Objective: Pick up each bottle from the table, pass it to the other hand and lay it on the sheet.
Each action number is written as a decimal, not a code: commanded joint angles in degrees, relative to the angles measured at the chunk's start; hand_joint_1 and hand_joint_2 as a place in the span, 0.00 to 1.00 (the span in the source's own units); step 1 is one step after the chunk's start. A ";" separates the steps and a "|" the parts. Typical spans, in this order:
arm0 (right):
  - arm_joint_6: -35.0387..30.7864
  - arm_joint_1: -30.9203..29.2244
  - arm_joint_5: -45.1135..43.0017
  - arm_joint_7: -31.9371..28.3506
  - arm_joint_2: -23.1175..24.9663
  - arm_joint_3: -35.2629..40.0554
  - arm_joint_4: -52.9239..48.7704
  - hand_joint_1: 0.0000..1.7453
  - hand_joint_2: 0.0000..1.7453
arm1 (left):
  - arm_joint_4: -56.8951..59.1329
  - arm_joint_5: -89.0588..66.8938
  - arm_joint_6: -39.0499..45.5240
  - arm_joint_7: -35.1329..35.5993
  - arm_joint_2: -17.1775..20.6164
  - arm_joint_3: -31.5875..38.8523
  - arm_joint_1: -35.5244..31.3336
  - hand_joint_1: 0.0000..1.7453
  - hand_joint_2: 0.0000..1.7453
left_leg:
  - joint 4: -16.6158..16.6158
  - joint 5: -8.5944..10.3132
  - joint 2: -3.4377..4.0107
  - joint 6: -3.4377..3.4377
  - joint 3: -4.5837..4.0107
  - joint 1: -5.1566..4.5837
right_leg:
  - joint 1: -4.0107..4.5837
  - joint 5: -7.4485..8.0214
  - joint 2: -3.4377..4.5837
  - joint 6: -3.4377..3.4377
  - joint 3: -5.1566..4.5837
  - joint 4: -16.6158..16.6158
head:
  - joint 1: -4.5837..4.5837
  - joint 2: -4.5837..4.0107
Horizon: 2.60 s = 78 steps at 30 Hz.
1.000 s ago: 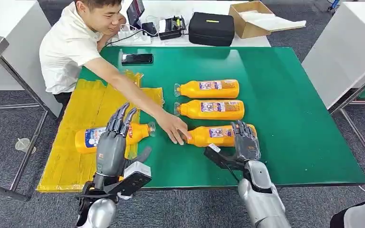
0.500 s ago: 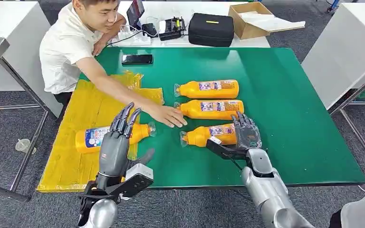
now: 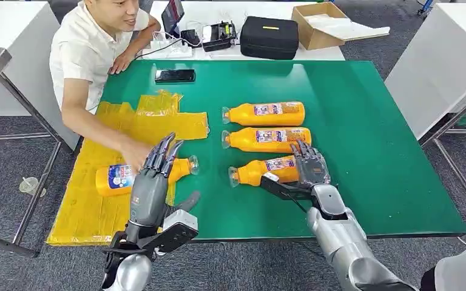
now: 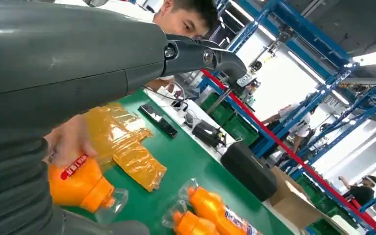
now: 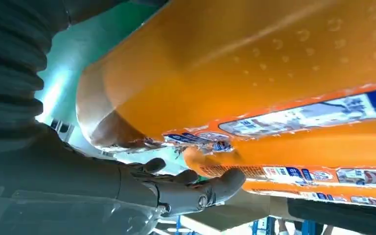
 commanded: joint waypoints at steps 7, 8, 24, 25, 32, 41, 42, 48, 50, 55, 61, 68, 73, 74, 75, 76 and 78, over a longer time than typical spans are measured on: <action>3.75 -2.47 -2.26 -2.77 -1.77 2.88 10.74 0.00 1.00 | 3.41 0.68 0.14 -0.18 0.05 -1.44 -0.65 0.00 1.00 | -0.03 -0.05 -0.04 0.00 0.36 0.06 | 0.12 -0.08 -0.20 -0.31 0.39 -0.09 | 0.00 0.00; 5.15 -2.80 -2.49 -3.60 -2.25 4.16 11.62 0.00 1.00 | 3.46 0.86 0.14 -0.33 0.06 -1.39 -0.70 0.00 1.00 | -0.05 -0.02 -0.02 0.00 0.36 0.02 | 0.06 -0.03 -0.11 -0.15 0.36 -0.09 | -0.02 0.00; 6.80 3.68 -11.49 -7.36 -5.83 8.37 7.23 1.00 1.00 | 3.23 1.35 0.43 -0.95 0.23 -1.47 -1.10 0.00 1.00 | -0.12 -0.08 -0.24 -0.02 0.71 0.08 | 0.12 -0.18 -0.32 -0.23 0.29 -0.23 | 0.00 0.00; 6.78 4.13 -12.05 -7.17 -5.98 8.69 6.97 1.00 1.00 | 3.20 1.36 0.49 -0.96 0.24 -1.49 -1.05 0.00 1.00 | -0.10 -0.11 -0.19 -0.02 0.75 0.09 | 0.14 -0.19 -0.27 -0.21 0.42 -0.22 | 0.00 0.00; 6.75 7.78 -17.45 -9.05 -6.12 7.49 4.87 1.00 1.00 | 3.07 3.55 -1.00 -1.18 0.18 -1.05 -0.69 0.00 1.00 | -0.12 -0.27 -0.30 0.01 1.08 0.10 | 0.16 -0.36 -0.39 -0.28 0.61 -0.26 | 0.00 0.00; 14.30 15.26 -40.67 -17.32 -6.24 0.33 -11.76 1.00 1.00 | 5.63 27.26 -16.08 1.72 -2.41 2.86 -0.39 0.00 1.00 | -0.10 -0.45 -0.22 -0.07 1.30 0.09 | 0.14 -0.40 -0.31 -0.25 0.73 -0.25 | 0.02 0.00; 15.25 15.52 -42.07 -17.49 -6.54 0.49 -13.08 1.00 1.00 | 5.97 29.51 -17.38 2.47 -2.49 3.20 -0.47 0.00 1.00 | -0.06 -0.51 -0.10 -0.06 1.34 0.06 | 0.10 -0.40 -0.17 -0.21 0.68 -0.19 | 0.00 0.00; 17.96 14.50 -48.12 -21.01 -9.09 2.61 -16.96 1.00 1.00 | 9.63 40.38 -22.25 5.15 -2.18 3.39 -0.63 0.00 1.00 | -0.07 -0.50 0.00 -0.05 1.19 0.02 | 0.09 -0.38 -0.11 -0.25 0.64 -0.18 | 0.00 0.00; 18.57 14.22 -49.04 -20.81 -9.21 3.08 -17.99 1.00 1.00 | 10.08 41.24 -22.02 5.27 -1.87 3.13 -0.62 0.00 1.00 | -0.05 -0.53 0.15 -0.05 1.17 0.02 | 0.10 -0.38 -0.03 -0.32 1.01 -0.16 | 0.00 0.00; 18.62 13.66 -50.08 -21.32 -8.91 4.17 -19.49 1.00 1.00 | 10.85 43.93 -22.35 6.74 -1.81 3.34 -0.75 0.00 1.00 | -0.02 -0.49 0.26 -0.03 1.00 0.01 | 0.08 -0.35 0.02 -0.28 0.91 -0.12 | 0.00 0.00; 20.22 10.85 -53.43 -21.74 -4.50 7.03 -21.94 1.00 1.00 | 13.97 46.71 -23.01 7.25 -1.54 2.63 -2.03 0.00 1.00 | -0.02 -0.50 0.51 -0.04 0.82 -0.01 | 0.05 -0.29 0.32 -0.24 0.69 -0.05 | 0.00 0.00; 19.94 10.66 -55.04 -22.99 -1.08 8.92 -23.09 1.00 1.00 | 15.16 46.92 -22.54 7.19 -1.86 2.30 -2.95 0.00 1.00 | 0.00 -0.45 0.33 -0.03 0.50 0.00 | 0.05 -0.33 0.15 -0.20 0.43 0.00 | -0.02 0.00; 18.22 10.32 -55.35 -21.94 3.54 11.48 -26.11 1.00 1.00 | 17.19 46.25 -22.81 7.23 -2.06 0.30 -3.45 0.00 1.00 | 0.04 -0.51 0.56 -0.01 0.36 0.01 | 0.08 -0.36 0.35 -0.31 0.28 0.07 | 0.02 0.00; 18.22 10.32 -55.35 -21.94 3.54 11.48 -26.11 1.00 1.00 | 17.19 46.25 -22.81 7.23 -2.06 0.30 -3.45 0.00 1.00 | 0.05 -0.52 0.58 -0.03 0.36 0.03 | 0.09 -0.37 0.36 -0.31 0.27 0.08 | -0.02 0.00; 18.11 10.29 -55.28 -21.86 3.44 11.64 -26.31 1.00 1.00 | 17.15 45.90 -22.87 7.08 -1.91 -0.08 -3.35 0.00 1.00 | 0.06 -0.54 0.55 -0.03 0.41 0.02 | 0.09 -0.42 0.29 -0.36 0.31 0.11 | -0.02 0.00; 17.36 10.45 -54.82 -21.64 3.72 11.88 -26.68 1.00 1.00 | 16.99 45.16 -22.80 6.81 -1.69 -0.77 -3.29 0.00 1.00 | 0.05 -0.47 0.42 -0.03 0.32 0.02 | 0.09 -0.39 0.17 -0.31 0.25 0.09 | -0.02 0.00; 15.08 11.04 -52.79 -20.85 4.32 12.72 -27.49 1.00 1.00 | 16.58 44.13 -22.36 6.50 -1.77 -1.67 -2.93 0.00 1.00 | 0.08 -0.48 0.29 -0.01 0.34 0.03 | 0.10 -0.43 0.06 -0.33 0.29 0.09 | -0.04 0.00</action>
